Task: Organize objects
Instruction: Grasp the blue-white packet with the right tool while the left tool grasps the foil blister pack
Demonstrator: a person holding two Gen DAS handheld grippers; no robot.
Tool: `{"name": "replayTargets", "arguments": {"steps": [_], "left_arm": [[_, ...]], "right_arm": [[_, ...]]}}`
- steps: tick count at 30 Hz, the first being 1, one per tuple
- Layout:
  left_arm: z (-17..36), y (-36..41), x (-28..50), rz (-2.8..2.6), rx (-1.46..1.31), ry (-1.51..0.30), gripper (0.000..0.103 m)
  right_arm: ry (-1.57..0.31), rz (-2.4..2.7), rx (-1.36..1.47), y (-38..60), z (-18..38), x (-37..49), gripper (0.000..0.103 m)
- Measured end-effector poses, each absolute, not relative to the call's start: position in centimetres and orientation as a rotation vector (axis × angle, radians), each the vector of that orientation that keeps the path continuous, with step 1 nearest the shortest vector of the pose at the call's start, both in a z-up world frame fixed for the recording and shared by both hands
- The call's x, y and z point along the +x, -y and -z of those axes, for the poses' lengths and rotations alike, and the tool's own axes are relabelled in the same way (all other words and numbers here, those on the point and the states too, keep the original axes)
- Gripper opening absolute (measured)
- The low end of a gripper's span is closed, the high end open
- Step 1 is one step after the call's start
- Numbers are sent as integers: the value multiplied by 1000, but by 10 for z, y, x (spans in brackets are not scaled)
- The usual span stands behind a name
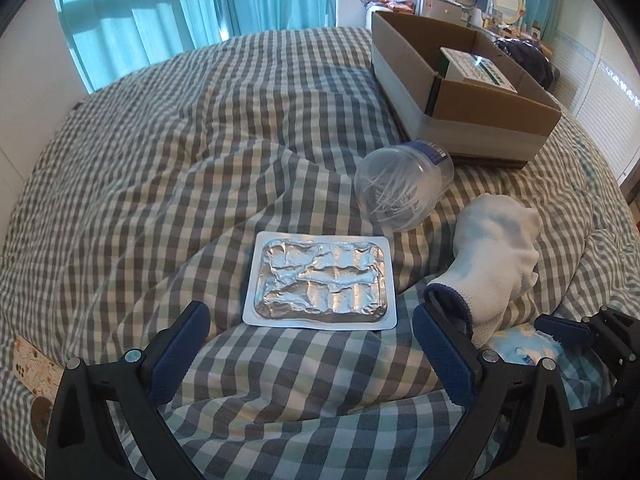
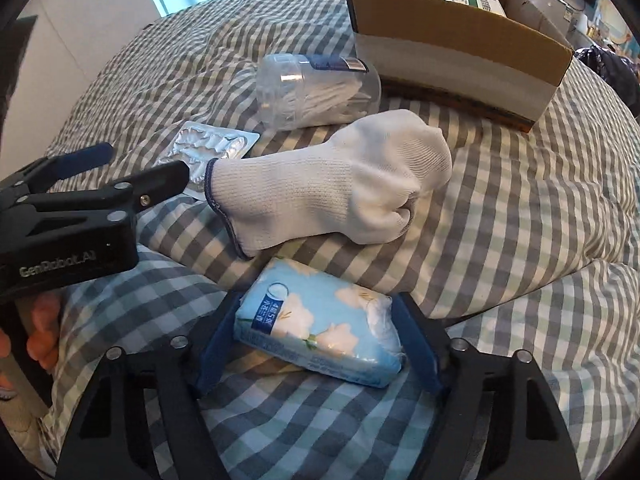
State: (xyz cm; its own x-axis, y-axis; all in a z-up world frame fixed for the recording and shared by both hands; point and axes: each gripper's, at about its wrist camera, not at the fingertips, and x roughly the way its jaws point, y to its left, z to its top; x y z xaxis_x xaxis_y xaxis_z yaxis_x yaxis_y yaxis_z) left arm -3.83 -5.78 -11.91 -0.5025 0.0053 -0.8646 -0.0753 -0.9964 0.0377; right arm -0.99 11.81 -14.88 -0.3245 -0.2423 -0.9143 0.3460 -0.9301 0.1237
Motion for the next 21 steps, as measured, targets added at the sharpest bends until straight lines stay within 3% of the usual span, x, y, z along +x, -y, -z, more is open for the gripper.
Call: {"name": "replayTargets", "arguments": {"steps": [3, 4, 8, 21], "left_arm": [[123, 59, -42, -2658, -1574, -88, 103], [125, 59, -43, -2644, -1591, -83, 103], [134, 56, -51, -2604, -1656, -108, 103], [157, 44, -80, -2524, -1756, -176, 103]], "right_arm": [[-127, 2336, 1509, -123, 136, -8, 53], [-117, 2351, 1483, -125, 130, -8, 34], [-105, 2394, 1448, -134, 114, -14, 26], [-51, 2393, 1446, -143, 113, -16, 24]]}}
